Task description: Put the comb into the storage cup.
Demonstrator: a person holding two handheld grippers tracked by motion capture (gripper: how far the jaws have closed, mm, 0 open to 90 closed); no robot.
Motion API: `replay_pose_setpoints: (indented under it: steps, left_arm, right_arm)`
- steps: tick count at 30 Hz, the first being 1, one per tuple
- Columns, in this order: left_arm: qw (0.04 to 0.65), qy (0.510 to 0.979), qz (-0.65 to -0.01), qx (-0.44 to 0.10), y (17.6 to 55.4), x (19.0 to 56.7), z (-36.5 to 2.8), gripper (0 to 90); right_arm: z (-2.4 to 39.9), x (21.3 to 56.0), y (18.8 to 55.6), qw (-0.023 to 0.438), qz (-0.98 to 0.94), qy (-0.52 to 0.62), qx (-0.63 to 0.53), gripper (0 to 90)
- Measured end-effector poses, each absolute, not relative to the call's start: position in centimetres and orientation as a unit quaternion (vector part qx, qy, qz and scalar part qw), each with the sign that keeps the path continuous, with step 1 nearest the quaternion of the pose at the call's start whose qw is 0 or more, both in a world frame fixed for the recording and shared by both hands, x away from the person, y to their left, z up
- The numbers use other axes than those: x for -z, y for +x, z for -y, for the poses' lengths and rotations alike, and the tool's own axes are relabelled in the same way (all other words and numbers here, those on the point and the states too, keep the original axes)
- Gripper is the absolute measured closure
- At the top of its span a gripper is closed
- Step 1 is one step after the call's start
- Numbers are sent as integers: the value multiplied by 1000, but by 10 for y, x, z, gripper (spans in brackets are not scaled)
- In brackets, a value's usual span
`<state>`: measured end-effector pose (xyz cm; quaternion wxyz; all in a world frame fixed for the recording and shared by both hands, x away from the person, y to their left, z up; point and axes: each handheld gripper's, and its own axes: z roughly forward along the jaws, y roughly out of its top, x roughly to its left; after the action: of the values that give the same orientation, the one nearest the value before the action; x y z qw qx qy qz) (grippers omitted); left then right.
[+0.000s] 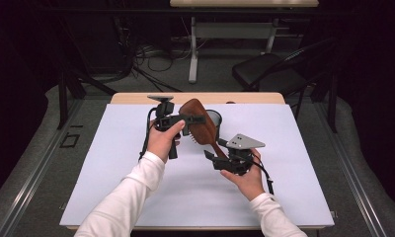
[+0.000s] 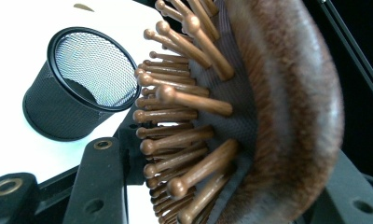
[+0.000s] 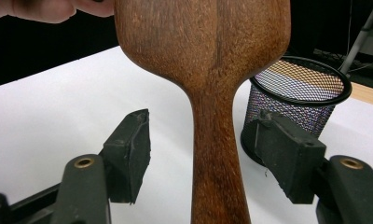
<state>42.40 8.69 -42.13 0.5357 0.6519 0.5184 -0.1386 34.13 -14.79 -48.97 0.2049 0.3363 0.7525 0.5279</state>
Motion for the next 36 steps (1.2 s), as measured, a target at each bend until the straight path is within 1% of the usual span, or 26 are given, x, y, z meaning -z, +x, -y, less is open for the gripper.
replay_pose_setpoints:
  steps: [17,36]
  left_arm:
    - [541,646,-523,130,426,421,-92,476]
    - [545,631,-539,119,430,420,-101,477]
  right_arm:
    - [151,483,344,196,-743,349,-536,251]
    - [151,473,343,188,-758,369,-503,267]
